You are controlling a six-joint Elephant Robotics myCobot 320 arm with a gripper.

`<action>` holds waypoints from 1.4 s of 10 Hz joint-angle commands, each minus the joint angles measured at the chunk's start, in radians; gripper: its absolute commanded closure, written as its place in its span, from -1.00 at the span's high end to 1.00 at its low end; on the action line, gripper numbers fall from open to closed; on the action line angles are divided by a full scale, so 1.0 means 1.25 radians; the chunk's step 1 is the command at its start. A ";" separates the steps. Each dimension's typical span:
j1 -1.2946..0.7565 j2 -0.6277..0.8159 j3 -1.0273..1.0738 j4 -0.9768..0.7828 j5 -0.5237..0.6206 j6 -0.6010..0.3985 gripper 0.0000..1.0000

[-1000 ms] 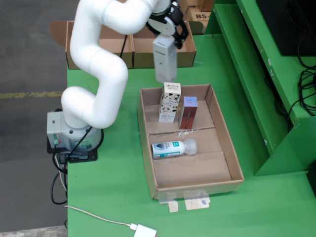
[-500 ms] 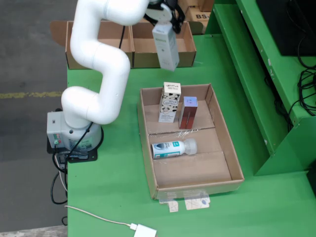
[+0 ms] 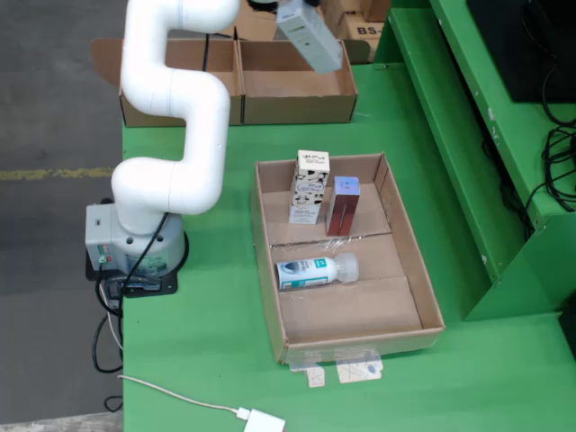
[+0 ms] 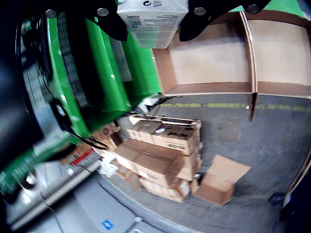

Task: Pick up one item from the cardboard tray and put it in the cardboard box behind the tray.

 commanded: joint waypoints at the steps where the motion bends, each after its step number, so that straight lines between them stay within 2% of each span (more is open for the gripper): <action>1: 0.051 0.076 0.021 0.145 0.057 0.105 -1.00; 2: 0.051 0.076 0.021 0.145 0.057 0.105 -1.00; 3: 0.016 0.108 0.021 -0.059 0.161 0.173 -1.00; 6: 0.060 0.147 0.021 -0.133 0.173 0.203 -1.00; 7: 0.090 0.180 0.021 -0.209 0.185 0.230 -1.00; 8: 0.090 0.180 0.021 -0.209 0.185 0.230 -1.00; 10: 0.002 0.132 0.021 -0.256 0.241 0.231 -1.00; 14: -0.027 0.082 0.021 -0.262 0.263 0.231 -1.00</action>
